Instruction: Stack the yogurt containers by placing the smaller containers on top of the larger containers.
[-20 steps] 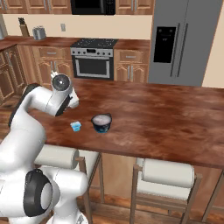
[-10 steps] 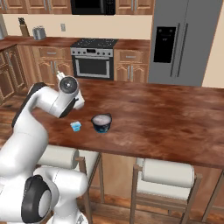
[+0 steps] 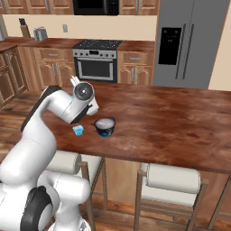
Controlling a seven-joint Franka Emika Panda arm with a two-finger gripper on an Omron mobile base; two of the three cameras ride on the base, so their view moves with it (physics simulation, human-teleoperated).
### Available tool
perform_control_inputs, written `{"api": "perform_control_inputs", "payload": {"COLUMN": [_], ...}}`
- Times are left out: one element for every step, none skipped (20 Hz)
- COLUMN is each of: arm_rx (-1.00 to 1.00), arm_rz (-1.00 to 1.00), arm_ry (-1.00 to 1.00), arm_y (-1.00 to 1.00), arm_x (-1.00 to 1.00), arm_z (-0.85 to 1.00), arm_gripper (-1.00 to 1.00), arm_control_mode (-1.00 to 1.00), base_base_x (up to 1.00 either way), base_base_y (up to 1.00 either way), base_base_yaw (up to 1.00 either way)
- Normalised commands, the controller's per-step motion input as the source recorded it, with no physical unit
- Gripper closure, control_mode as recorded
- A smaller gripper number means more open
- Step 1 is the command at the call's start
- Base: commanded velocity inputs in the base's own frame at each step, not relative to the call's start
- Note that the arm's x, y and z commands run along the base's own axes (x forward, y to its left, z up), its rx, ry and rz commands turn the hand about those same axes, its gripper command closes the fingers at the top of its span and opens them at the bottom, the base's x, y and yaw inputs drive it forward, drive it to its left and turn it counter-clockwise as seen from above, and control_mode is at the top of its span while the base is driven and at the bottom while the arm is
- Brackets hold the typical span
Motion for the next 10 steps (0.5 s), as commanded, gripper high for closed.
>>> {"api": "perform_control_inputs", "payload": {"arm_rx": [0.01, 0.01, 0.00, 0.00, 0.00, 0.00, 0.01, 0.00, 0.00, 0.00], "arm_rz": [-0.03, -0.03, -0.03, -0.03, -0.01, 0.00, 0.00, 0.00, 0.00, 0.00], "arm_ry": [0.00, 0.00, 0.00, 0.00, 0.00, 0.00, 0.00, 0.00, 0.00, 0.00], "arm_y": [-0.64, -0.63, -0.58, -0.51, -0.36, -0.22, -0.04, 0.00, 0.00, 0.00], "arm_x": [0.00, 0.00, 0.00, 0.00, 0.00, 0.00, 0.00, 0.00, 0.00, 0.00], "arm_z": [-0.03, -0.04, -0.04, -0.05, -0.04, 0.00, 0.00, 0.00, 0.00, 0.00], "arm_gripper": [1.00, 1.00, 1.00, 1.00, 1.00, 1.00, 1.00, 1.00, 1.00, 1.00], "arm_control_mode": [-1.00, -1.00, -1.00, -1.00, -1.00, -1.00, -1.00, -1.00, -1.00, -1.00], "base_base_x": [0.00, 0.00, 0.00, 0.00, 0.00, 0.00, 0.00, 0.00, 0.00, 0.00], "base_base_y": [0.00, 0.00, 0.00, 0.00, 0.00, 0.00, 0.00, 0.00, 0.00, 0.00], "base_base_yaw": [0.00, 0.00, 0.00, 0.00, 0.00, 0.00, 0.00, 0.00, 0.00, 0.00]}}
